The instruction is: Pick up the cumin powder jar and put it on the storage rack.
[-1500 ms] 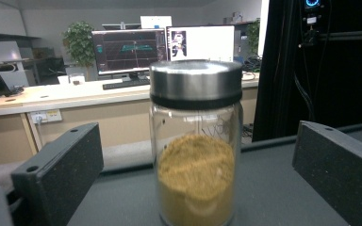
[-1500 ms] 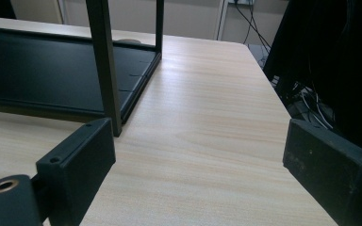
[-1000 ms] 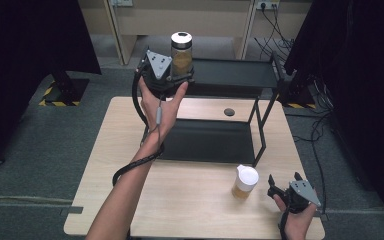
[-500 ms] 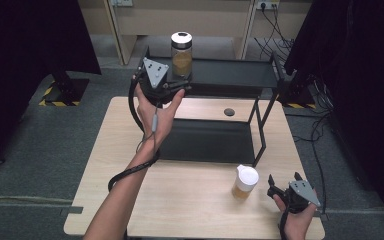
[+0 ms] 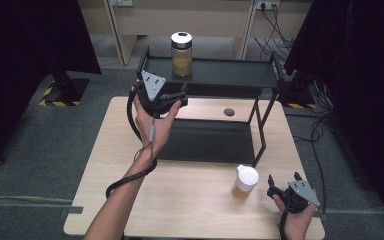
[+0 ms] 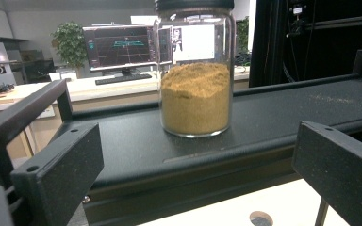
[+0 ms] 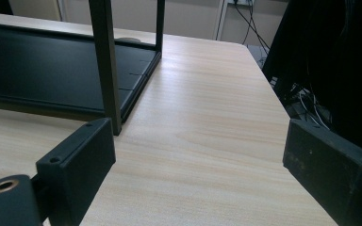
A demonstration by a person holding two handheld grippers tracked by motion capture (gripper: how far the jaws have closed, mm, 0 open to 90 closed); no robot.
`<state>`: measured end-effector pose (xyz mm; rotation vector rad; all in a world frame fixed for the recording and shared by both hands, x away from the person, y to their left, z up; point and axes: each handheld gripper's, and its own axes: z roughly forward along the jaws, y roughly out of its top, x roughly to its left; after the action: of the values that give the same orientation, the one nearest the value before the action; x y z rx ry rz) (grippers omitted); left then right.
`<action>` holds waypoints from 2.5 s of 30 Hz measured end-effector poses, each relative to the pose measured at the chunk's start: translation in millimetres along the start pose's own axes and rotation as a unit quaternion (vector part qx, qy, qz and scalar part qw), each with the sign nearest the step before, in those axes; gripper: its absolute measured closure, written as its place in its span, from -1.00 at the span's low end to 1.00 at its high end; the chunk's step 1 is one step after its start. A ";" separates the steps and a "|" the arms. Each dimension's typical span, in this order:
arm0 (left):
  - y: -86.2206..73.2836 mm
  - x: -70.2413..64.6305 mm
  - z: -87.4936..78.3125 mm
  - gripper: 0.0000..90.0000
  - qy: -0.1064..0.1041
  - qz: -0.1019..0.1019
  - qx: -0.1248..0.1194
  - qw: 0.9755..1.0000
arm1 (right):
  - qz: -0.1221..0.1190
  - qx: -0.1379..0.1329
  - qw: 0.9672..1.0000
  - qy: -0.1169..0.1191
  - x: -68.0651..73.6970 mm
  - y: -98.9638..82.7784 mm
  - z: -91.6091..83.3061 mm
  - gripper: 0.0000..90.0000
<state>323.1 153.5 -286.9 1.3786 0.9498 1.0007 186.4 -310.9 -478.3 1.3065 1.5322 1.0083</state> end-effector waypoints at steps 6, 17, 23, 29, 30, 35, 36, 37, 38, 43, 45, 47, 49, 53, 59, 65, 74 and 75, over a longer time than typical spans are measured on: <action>-7.3 -0.6 -3.3 -0.97 -0.004 0.001 -0.001 1.000 | -0.003 0.001 1.000 0.000 0.7 0.3 0.1 -0.78; -24.1 -0.8 -10.5 -0.96 -0.009 0.004 0.001 1.000 | -0.006 0.001 1.000 0.000 1.1 0.5 0.2 -0.78; -32.2 0.6 -15.3 -0.97 -0.009 -0.002 -0.002 1.000 | -0.007 0.002 1.000 -0.001 1.7 0.7 0.3 -0.78; -41.7 0.2 -17.9 -0.97 -0.010 0.002 0.002 1.000 | -0.010 0.002 1.000 -0.001 2.4 0.9 0.3 -0.78; -43.4 -0.3 -18.3 -0.96 -0.010 0.005 0.003 1.000 | -0.010 0.002 1.000 -0.001 2.4 0.8 0.4 -0.78; -51.4 -2.9 -21.8 -0.96 -0.009 0.013 0.003 1.000 | -0.011 0.002 1.000 -0.001 2.5 0.9 0.3 -0.78; -52.2 -3.3 -23.1 -0.97 -0.010 0.015 0.001 1.000 | -0.011 0.002 1.000 -0.001 2.5 0.8 0.3 -0.78; -53.0 -4.0 -24.4 -0.96 -0.011 0.017 -0.001 1.000 | -0.011 0.002 1.000 -0.001 2.6 0.8 0.3 -0.78; -53.6 -4.9 -25.8 -0.97 -0.012 0.020 -0.003 1.000 | -0.011 0.002 1.000 -0.001 2.5 0.8 0.3 -0.78; -57.8 -7.6 -31.0 -0.96 -0.019 0.022 -0.009 1.000 | -0.012 0.002 1.000 -0.002 2.8 1.0 0.3 -0.78; -61.5 -8.1 -31.4 -0.96 -0.020 0.021 -0.005 1.000 | -0.012 0.002 1.000 -0.002 3.0 1.0 0.3 -0.78; -65.4 -8.7 -31.0 -0.96 -0.020 0.021 0.001 1.000 | -0.013 0.003 1.000 -0.002 3.2 1.2 0.4 -0.78; -68.4 -9.7 -31.3 -0.96 -0.019 0.022 0.002 1.000 | -0.013 0.003 1.000 -0.002 3.2 1.0 0.4 -0.78; -76.6 -9.9 -36.1 -0.96 -0.024 0.013 -0.001 1.000 | -0.013 0.002 1.000 -0.001 2.6 0.9 0.4 -0.78; -89.6 -9.1 -45.4 -0.95 -0.028 0.010 0.000 1.000 | -0.016 0.002 1.000 -0.002 3.5 0.7 0.3 -0.78; -98.9 -3.1 -53.0 -0.95 -0.030 0.002 0.002 1.000 | -0.017 0.003 1.000 -0.002 4.1 1.1 0.7 -0.78; -121.5 3.1 -65.4 -0.95 -0.039 -0.004 0.009 0.999 | -0.016 0.003 1.000 -0.002 4.1 1.2 0.6 -0.78; -124.5 3.2 -67.1 -0.95 -0.040 -0.005 0.008 0.999 | -0.017 0.002 1.000 -0.002 4.2 1.1 0.7 -0.78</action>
<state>261.0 183.3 -410.5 1.4156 0.9052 0.9248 187.0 -306.6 -477.9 1.2813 1.5498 0.9811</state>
